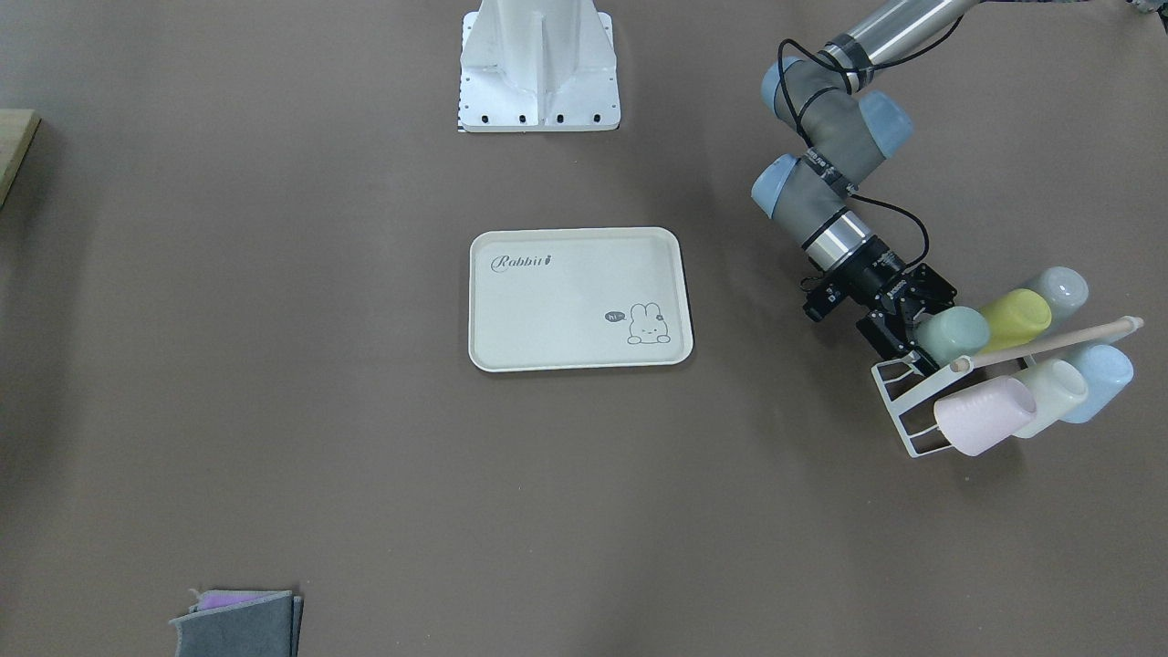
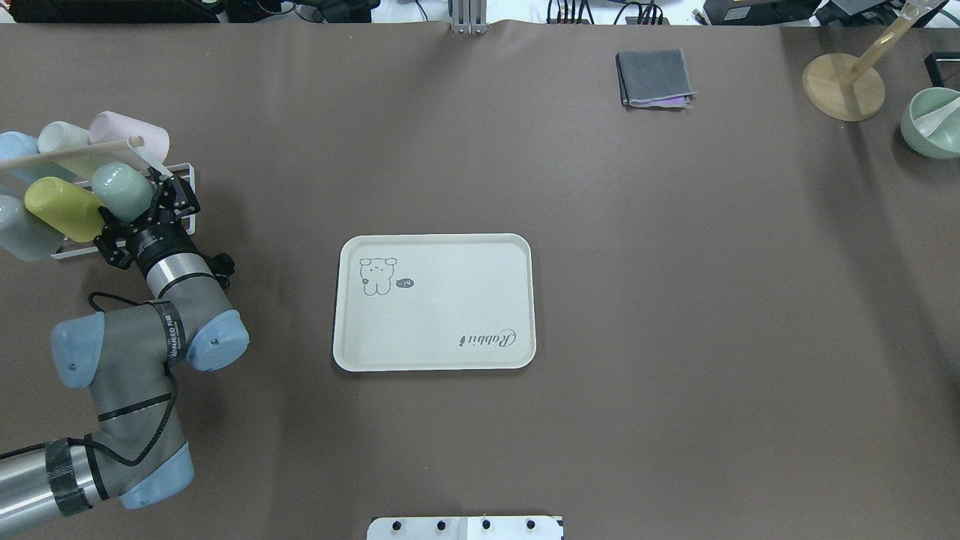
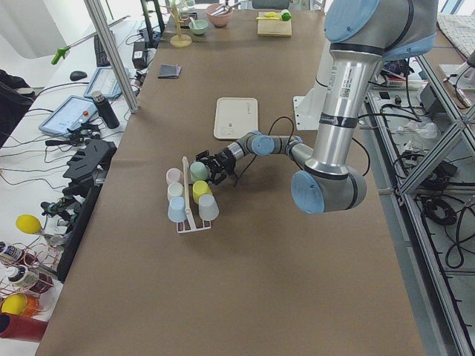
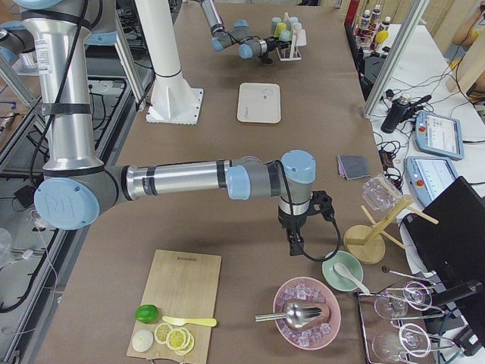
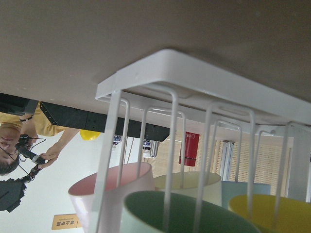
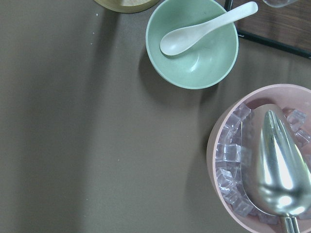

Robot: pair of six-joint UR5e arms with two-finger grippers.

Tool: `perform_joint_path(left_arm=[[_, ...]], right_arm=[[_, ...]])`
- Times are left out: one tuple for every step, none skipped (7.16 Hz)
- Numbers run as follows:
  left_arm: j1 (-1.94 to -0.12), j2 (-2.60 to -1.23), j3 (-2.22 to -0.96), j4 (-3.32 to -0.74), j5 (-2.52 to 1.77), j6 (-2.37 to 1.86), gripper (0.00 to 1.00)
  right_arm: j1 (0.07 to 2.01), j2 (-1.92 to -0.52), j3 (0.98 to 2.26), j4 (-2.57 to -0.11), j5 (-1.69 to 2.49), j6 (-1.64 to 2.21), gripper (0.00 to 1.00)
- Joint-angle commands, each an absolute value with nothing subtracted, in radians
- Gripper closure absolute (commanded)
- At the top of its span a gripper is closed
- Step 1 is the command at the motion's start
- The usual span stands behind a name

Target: Pick up and place green cup on tray

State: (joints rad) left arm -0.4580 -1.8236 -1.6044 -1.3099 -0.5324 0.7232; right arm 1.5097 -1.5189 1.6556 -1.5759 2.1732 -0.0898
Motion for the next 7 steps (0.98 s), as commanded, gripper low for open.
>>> perform_joint_path(left_arm=[[-0.459,-1.824,-1.605,-1.313,-0.534,0.724,0.04],[-0.459,-1.824,-1.606,-1.313,-0.535,0.726,0.24],[-0.459,-1.824,-1.606,-1.313,-0.534,0.724,0.60],[-0.457,-1.824,-1.606,-1.315,-0.535,0.724,0.84],[-0.456,-1.824,-1.611,-1.315,-0.534,0.724,0.95],[-0.454,-1.821,-1.617,-1.322,-0.534,0.726,0.96],[-0.454,-1.819,-1.629,-1.325,-0.534,0.730,0.97]], right_arm=[[1.491,-1.513,1.654,-1.577,2.175,-0.060,0.00],[1.493,-1.520,1.658,-1.586,2.196,-0.055,0.00],[1.493,-1.529,1.654,-1.588,2.204,-0.055,0.00],[1.485,-1.531,1.641,-1.588,2.207,-0.057,0.00],[1.485,-1.535,1.649,-1.595,2.212,-0.055,0.00],[1.488,-1.583,1.663,-1.591,2.224,-0.054,0.00],[1.491,-1.621,1.675,-1.597,2.271,-0.052,0.00]])
